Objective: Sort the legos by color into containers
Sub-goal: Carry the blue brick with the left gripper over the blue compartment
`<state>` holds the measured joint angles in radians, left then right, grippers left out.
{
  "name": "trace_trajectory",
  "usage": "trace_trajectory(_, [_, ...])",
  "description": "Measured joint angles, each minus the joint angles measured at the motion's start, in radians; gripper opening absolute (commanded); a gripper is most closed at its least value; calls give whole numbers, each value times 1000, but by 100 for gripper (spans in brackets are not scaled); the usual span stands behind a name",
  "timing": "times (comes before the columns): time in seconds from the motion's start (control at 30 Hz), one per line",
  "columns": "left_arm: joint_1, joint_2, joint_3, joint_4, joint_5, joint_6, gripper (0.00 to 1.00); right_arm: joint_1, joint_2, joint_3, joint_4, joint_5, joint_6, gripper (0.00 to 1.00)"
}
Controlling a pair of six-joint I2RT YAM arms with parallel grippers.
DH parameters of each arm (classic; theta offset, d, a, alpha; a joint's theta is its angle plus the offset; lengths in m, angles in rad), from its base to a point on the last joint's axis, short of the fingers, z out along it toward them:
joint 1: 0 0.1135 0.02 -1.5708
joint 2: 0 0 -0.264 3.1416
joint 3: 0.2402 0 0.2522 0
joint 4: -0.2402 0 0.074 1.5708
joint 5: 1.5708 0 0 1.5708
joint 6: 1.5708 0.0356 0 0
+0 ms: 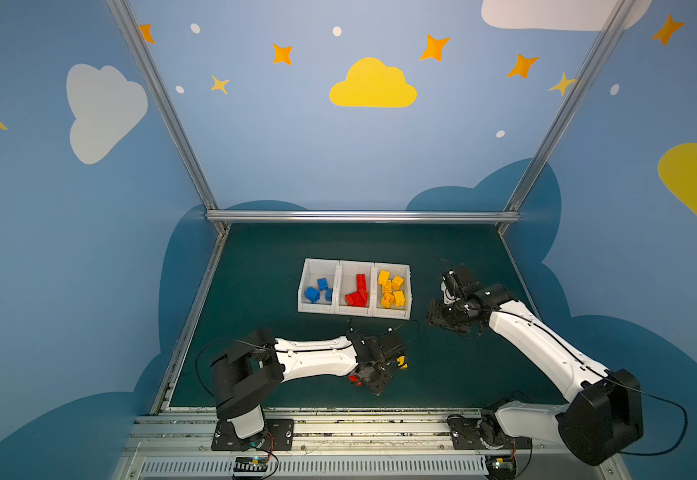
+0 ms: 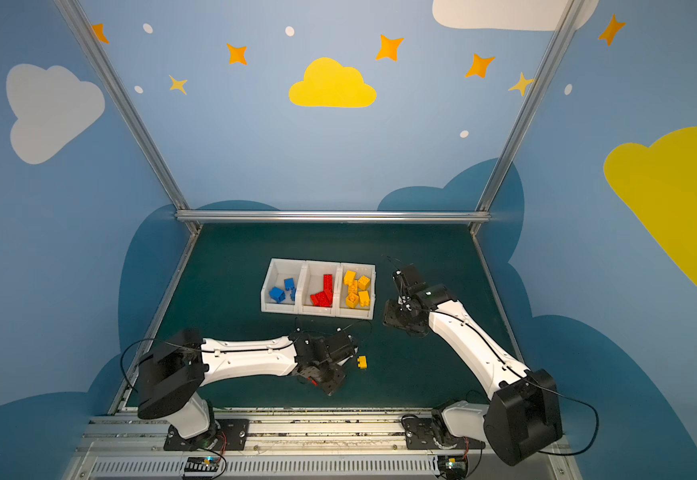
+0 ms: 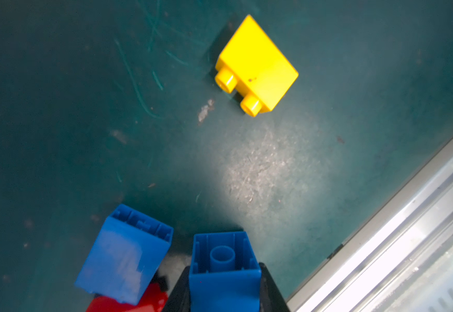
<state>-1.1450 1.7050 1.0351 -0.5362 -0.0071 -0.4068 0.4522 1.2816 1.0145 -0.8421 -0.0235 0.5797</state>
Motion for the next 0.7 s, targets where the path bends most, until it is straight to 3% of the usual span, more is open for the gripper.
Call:
trace_trajectory(0.17, [98,-61,27,-9,-2,16,29,-1,-10,0,0,0,0,58])
trace_trajectory(0.4, [440,-199,133,14,-27,81,30,-5,-26,0,-9,0,0,58])
trace_trajectory(0.57, [661,-168,229,36,-42,140,30,-5,-42,0,-13,-1,1,58])
trace_trajectory(0.7, [749,-76,302,42,-44,177,31,-5,-55,-5,-16,-1,5,57])
